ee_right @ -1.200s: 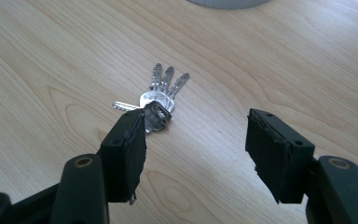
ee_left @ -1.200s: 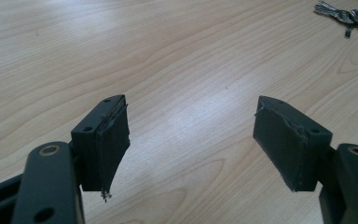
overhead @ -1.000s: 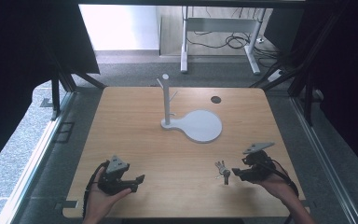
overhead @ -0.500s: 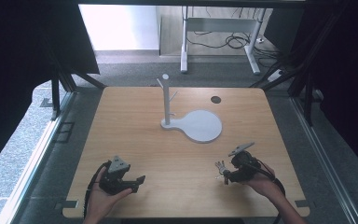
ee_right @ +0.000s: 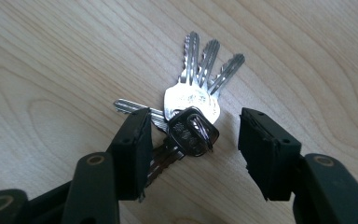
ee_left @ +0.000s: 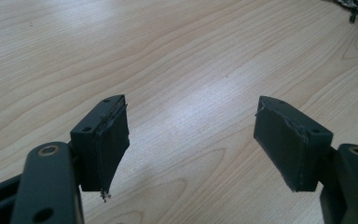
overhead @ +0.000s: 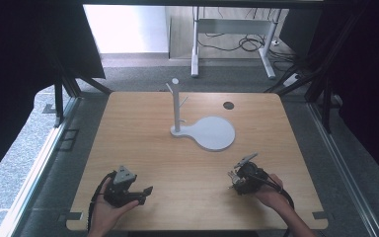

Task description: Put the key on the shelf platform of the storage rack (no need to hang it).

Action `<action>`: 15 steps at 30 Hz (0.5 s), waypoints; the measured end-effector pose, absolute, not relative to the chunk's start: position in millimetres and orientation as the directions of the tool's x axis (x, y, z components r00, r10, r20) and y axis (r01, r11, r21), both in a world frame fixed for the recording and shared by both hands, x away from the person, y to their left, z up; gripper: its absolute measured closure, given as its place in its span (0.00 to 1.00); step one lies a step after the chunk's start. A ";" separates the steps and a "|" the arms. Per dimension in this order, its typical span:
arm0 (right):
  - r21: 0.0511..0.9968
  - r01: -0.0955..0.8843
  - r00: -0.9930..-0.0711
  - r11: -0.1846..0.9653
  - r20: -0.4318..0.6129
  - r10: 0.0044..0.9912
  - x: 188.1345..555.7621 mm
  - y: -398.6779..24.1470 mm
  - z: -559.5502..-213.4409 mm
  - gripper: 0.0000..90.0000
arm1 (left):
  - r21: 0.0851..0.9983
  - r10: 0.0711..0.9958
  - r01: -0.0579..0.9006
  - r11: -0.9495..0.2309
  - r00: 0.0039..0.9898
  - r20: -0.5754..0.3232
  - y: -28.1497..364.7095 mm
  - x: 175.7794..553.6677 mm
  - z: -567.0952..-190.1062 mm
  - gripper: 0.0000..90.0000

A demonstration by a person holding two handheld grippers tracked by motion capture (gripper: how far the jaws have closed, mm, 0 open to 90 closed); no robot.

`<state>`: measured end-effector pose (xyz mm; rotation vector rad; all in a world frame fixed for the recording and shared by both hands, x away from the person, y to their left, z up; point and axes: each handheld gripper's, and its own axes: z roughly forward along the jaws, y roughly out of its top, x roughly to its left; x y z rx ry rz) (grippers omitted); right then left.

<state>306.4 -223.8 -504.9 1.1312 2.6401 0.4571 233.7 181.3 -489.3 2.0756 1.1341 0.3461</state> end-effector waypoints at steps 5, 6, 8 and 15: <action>0.378 0.673 -0.660 0.636 -0.083 0.747 306.1 -225.0 -505.2 0.57 | 0.714 0.814 0.613 -0.338 0.571 -0.105 181.9 232.9 -488.7 0.30; 0.376 0.676 -0.657 0.633 -0.079 0.749 306.7 -225.9 -505.0 0.60 | 0.712 0.815 0.615 -0.339 0.570 -0.104 181.5 232.8 -489.2 0.30; 0.372 0.682 -0.656 0.629 -0.068 0.752 307.5 -226.8 -504.7 0.63 | 0.713 0.815 0.614 -0.339 0.570 -0.104 181.4 232.9 -489.7 0.30; 0.356 0.699 -0.648 0.620 -0.051 0.760 310.5 -228.0 -503.5 0.72 | 0.715 0.815 0.610 -0.341 0.571 -0.099 182.1 231.9 -489.2 0.30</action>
